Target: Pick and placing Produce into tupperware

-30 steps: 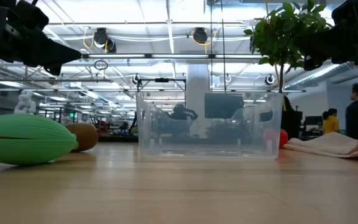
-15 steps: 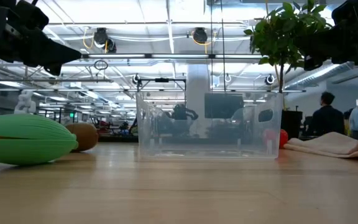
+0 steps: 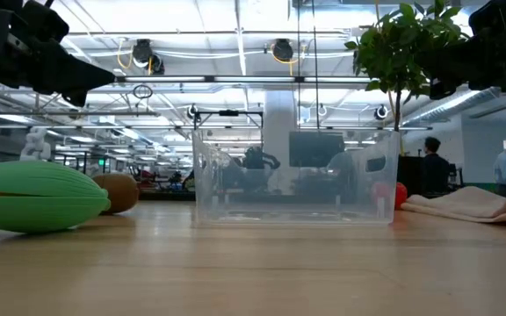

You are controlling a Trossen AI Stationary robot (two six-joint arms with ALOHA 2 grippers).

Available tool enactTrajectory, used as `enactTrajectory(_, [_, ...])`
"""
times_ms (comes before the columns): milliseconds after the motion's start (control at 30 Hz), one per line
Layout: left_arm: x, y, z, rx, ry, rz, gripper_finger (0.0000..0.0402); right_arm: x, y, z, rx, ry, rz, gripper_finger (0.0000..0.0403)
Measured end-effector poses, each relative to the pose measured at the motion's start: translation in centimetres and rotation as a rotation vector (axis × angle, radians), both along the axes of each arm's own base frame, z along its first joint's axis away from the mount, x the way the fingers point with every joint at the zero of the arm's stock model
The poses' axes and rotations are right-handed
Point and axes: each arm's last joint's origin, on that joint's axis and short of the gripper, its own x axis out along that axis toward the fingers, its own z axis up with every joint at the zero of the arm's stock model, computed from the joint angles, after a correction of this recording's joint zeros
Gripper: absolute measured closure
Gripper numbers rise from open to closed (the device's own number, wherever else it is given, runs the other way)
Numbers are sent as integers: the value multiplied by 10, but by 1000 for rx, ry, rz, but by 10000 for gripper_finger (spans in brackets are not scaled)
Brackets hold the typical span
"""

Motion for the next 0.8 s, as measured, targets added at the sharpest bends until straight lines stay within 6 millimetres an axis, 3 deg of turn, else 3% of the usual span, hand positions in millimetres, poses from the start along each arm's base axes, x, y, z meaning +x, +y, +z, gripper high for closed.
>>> enactTrajectory(700, [0, 0, 0, 4, 0, -1, 378, 0, 0, 0, 0, 0, 0, 403])
enactTrajectory(800, [0, 0, 1, 136, -6, 0, 378, 0, 0, 0, 0, 0, 0, 403])
